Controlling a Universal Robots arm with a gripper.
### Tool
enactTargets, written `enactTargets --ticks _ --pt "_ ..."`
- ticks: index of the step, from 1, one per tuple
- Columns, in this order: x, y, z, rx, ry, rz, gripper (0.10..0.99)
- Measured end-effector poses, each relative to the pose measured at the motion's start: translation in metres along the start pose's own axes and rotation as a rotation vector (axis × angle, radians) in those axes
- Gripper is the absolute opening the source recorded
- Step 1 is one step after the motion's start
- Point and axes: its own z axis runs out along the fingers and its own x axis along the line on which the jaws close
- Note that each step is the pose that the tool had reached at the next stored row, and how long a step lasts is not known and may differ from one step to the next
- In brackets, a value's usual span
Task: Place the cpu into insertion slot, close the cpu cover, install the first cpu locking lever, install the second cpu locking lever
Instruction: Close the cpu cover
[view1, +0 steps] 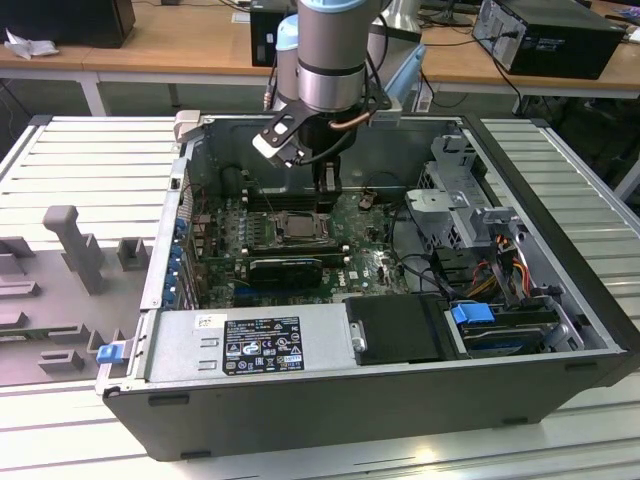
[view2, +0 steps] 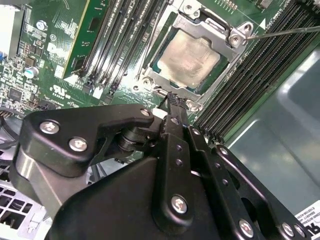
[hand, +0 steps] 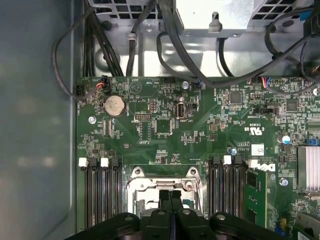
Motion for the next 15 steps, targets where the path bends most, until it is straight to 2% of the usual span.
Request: enactTargets --ticks 5,9,13,14,15 --pt "0.0000 -0.0032 0.0001 0.000 0.0008 0.000 0.110" --pt "-0.0002 -0.0130 0.0014 0.000 0.0006 0.000 0.110" --pt "-0.0004 -0.0276 0.0104 0.000 0.0006 0.000 0.110" --pt "-0.0005 -0.0351 0.0126 0.000 0.0006 0.000 0.110" --pt "-0.0006 -0.0385 0.0127 0.000 0.0009 0.000 0.110"
